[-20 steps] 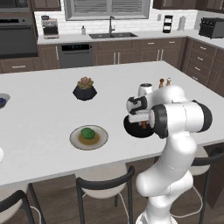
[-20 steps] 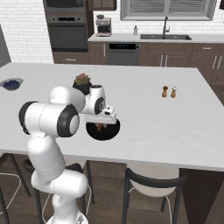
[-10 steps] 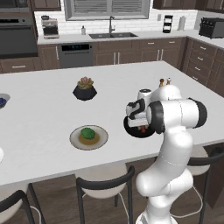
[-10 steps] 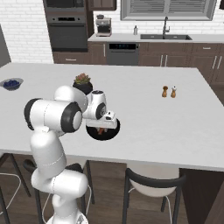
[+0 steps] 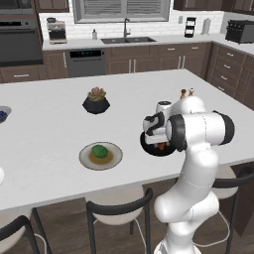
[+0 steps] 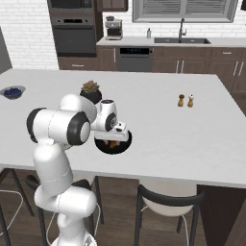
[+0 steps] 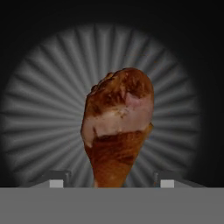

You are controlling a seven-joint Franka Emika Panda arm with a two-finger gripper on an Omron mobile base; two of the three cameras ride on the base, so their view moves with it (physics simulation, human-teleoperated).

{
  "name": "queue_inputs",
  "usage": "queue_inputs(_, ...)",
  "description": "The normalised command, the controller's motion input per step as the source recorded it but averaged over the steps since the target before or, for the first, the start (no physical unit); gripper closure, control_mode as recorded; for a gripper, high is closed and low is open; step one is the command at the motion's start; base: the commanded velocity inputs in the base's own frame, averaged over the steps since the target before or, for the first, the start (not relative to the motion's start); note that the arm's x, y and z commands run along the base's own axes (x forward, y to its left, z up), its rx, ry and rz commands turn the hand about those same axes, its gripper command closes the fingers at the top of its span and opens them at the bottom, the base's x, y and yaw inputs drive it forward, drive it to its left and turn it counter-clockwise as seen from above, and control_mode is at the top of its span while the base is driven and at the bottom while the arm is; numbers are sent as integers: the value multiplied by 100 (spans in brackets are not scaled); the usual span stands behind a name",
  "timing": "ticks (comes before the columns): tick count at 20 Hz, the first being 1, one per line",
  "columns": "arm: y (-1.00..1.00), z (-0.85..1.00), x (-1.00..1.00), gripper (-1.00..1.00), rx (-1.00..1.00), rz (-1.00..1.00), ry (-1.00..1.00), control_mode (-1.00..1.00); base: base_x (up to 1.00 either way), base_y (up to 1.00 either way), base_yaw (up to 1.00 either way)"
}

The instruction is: Pick the chicken drumstick and broccoli from their plates and place them in the bowl. Then put the bowl in the fridge.

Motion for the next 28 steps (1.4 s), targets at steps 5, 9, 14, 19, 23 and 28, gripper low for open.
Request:
queue_inputs(5, 0, 3, -1, -100, 0, 0, 0, -100, 0, 0, 0)
queue_inputs(9, 1, 40, -5, -100, 0, 0, 0, -100, 0, 0, 0)
queue_inputs(14, 1, 70, -14, -100, 1, 0, 0, -100, 0, 0, 0)
queue_inputs(19, 35, 67, -36, -100, 3, 0, 0, -100, 0, 0, 0)
queue_inputs(23, 66, 49, -34, -100, 3, 0, 0, -100, 0, 0, 0)
queue_inputs(28, 88, 32, -3, -100, 1, 1, 0, -100, 0, 0, 0)
